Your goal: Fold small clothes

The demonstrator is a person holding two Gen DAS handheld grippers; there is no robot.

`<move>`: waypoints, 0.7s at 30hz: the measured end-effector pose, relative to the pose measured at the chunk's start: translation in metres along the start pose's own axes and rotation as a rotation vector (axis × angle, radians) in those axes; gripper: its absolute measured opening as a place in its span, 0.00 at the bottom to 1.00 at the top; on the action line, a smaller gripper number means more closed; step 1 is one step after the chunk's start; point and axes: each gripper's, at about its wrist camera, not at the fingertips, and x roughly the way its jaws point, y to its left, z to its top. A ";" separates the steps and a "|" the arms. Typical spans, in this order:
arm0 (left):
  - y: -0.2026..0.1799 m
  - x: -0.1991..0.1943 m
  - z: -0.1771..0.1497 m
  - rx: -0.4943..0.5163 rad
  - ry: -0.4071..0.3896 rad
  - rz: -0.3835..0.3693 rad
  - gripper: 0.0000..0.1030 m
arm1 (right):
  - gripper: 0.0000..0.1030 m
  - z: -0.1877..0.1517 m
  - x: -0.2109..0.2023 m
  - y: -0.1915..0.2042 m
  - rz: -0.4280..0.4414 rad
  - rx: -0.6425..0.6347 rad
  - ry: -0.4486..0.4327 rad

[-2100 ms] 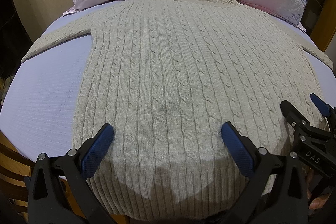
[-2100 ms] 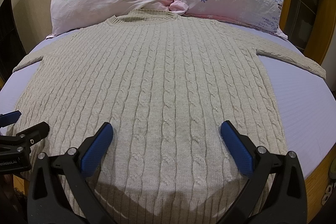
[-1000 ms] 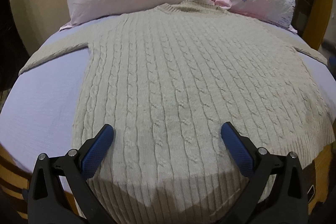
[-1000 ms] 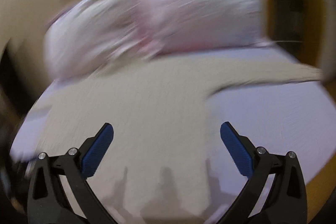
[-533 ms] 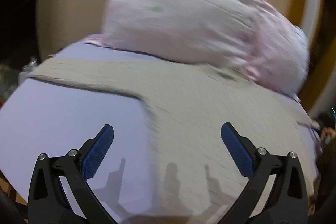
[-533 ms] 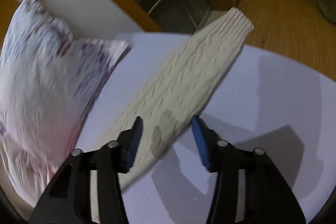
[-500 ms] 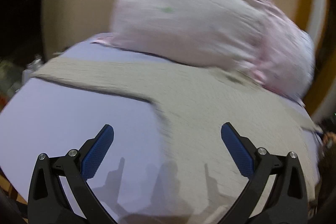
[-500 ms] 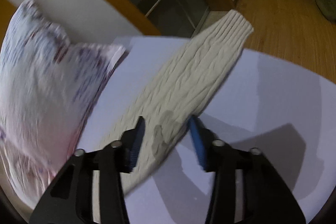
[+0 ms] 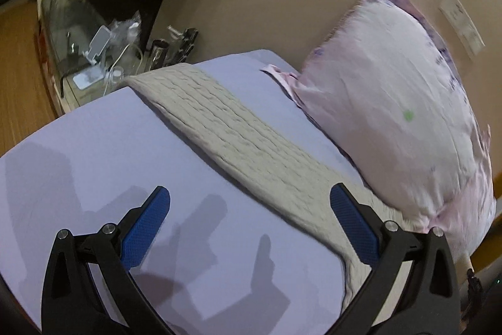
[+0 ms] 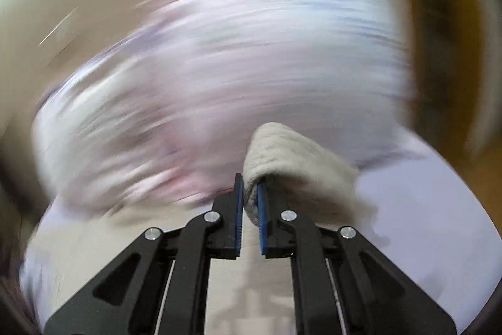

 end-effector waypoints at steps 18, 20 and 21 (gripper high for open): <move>0.055 0.053 0.059 -0.328 -0.004 0.028 0.42 | 0.80 -0.053 0.009 0.027 0.125 -0.015 0.169; 0.055 0.058 0.064 -0.337 0.027 0.073 0.13 | 0.80 -0.059 0.011 0.010 0.120 0.040 0.180; 0.045 0.053 0.067 -0.304 0.013 0.076 0.10 | 0.80 -0.060 0.011 0.001 0.120 0.067 0.181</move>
